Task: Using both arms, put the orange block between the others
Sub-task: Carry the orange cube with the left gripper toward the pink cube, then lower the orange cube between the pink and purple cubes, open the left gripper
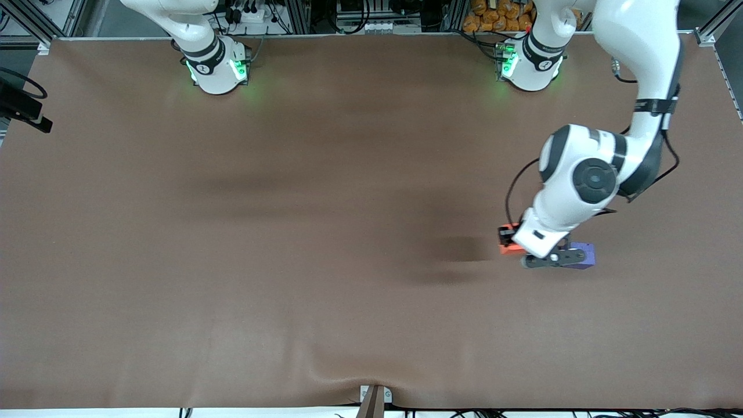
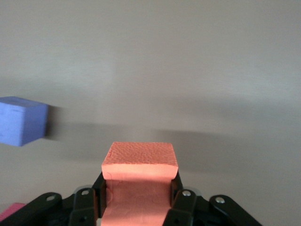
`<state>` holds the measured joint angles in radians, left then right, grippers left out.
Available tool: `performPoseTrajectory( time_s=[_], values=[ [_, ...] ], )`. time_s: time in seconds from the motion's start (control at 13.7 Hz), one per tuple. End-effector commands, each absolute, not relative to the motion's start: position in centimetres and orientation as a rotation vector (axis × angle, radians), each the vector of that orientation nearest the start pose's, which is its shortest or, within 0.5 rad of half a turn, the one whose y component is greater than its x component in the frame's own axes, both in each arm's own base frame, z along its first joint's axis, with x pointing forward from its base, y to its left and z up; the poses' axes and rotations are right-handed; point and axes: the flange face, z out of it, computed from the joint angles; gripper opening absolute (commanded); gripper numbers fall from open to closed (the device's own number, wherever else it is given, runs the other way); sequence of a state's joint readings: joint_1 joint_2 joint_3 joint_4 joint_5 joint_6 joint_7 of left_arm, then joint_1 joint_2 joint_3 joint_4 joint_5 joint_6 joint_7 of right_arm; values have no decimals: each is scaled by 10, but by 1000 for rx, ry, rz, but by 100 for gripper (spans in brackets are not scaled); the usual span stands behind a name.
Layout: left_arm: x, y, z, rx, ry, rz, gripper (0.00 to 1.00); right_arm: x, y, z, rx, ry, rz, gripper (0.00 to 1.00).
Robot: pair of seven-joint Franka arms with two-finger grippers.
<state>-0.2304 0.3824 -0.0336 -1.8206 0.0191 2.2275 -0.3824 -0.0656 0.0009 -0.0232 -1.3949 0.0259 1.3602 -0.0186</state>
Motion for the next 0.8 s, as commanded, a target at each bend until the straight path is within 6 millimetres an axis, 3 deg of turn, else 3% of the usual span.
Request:
performPoseTrajectory(
  time_s=[0.0, 0.22, 0.36, 0.58, 0.73],
  values=[
    [598, -119, 321, -3123, -129, -67, 2, 526, -21, 694, -3130, 159, 34, 100],
    [572, -54, 316, -3116, -66, -40, 2, 523, -30, 694, -3134, 185, 55, 100],
    [554, -31, 314, -3112, -55, -12, 2, 520, -43, 694, -3134, 219, 72, 100],
    [548, 6, 307, -3113, 55, -5, 3, 516, -55, 693, -3151, 243, 103, 100],
    [541, 16, 297, -3113, 120, 9, 3, 516, -53, 693, -3169, 237, 106, 100]
  ],
)
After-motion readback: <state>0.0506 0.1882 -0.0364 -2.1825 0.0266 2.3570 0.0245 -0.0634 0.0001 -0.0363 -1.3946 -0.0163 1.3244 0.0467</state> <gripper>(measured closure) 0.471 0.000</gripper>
